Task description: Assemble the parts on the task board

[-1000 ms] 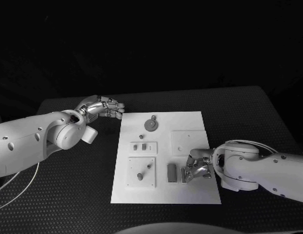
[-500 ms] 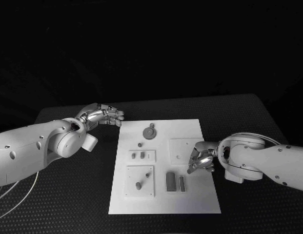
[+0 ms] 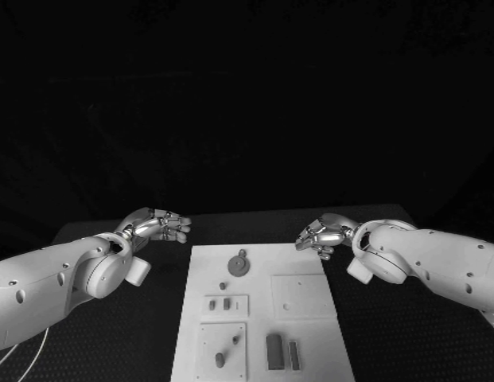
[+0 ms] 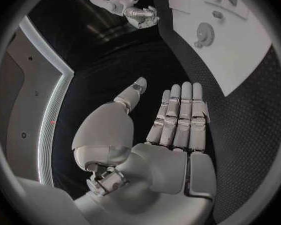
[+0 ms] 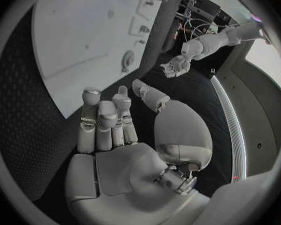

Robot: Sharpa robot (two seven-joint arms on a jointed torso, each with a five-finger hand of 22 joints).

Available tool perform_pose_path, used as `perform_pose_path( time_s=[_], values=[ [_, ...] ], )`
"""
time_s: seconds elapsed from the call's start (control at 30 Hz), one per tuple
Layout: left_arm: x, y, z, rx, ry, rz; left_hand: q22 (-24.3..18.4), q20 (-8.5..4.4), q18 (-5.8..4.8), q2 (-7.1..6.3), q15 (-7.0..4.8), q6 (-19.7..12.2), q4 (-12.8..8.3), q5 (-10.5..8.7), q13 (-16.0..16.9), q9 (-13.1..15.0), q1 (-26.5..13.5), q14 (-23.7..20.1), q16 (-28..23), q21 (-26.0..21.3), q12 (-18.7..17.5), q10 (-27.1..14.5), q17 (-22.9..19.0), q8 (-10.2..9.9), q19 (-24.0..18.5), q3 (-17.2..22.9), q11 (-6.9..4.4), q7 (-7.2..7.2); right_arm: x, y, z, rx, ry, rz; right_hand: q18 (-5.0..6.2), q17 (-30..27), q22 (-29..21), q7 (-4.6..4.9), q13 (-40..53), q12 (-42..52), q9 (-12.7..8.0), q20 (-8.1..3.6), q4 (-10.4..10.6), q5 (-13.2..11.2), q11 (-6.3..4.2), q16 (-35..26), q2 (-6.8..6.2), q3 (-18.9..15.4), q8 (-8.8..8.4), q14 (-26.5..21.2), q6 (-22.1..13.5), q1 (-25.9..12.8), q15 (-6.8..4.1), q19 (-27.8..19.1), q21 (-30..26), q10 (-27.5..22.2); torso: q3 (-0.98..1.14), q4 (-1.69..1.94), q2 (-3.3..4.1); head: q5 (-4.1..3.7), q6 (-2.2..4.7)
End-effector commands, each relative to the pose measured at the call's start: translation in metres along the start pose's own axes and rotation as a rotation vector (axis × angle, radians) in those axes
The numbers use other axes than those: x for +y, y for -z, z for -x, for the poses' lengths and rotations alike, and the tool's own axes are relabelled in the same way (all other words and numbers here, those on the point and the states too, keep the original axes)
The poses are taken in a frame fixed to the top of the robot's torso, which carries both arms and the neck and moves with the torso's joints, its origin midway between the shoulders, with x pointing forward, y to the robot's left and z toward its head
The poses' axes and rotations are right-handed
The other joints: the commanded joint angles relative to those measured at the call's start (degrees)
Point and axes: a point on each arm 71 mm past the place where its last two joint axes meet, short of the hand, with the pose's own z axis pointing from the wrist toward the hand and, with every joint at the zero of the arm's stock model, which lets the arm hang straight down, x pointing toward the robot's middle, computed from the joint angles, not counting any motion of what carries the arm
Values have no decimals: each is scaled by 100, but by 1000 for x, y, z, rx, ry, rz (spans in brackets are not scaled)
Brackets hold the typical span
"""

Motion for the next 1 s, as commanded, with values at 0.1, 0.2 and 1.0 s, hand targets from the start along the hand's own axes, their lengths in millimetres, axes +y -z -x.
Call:
perform_pose_path(
  time_s=[0.1,0.2,1.0],
  values=[
    [-4,-11,13,-27,36,-11,-10,-1,56,63,-12,-49,-8,-22,-18,-14,23,16,-69,11,-28,21,15,15,-50,50,2,-9,2,-22,26,-134,-172,141,127,-209,-58,141,-347,-488,7,189,-77,-15,42,-516,124,47,-48,-415,-212,-74,45,-452,-368,-416,-148,31,-181,-64,283],
    [-4,-17,19,-62,154,15,-14,5,49,73,12,-121,0,-26,-61,-35,-4,-110,-176,8,-59,-113,0,-20,-59,39,46,14,-4,-31,29,-202,-242,135,-7,-536,-266,349,-941,-1261,-83,410,2,3,233,-1294,261,163,-267,-1033,-651,-253,248,-1133,-904,-976,-194,41,-227,-70,292],
    [-4,-27,16,-115,130,-7,-5037,-134,-199,366,-706,-4912,1434,-460,-1097,-2826,-5552,-5169,-2528,-397,-417,-6378,-3352,-1548,-5293,-2536,-838,-1073,-1,-42,18,-235,-408,181,-1331,-4930,-7492,-541,-6809,-5452,-3586,183,1306,-555,3,-7885,878,-4127,-1260,-7148,-5752,-5378,610,-6780,-4809,-6913,-185,76,-434,49,303]
  ],
)
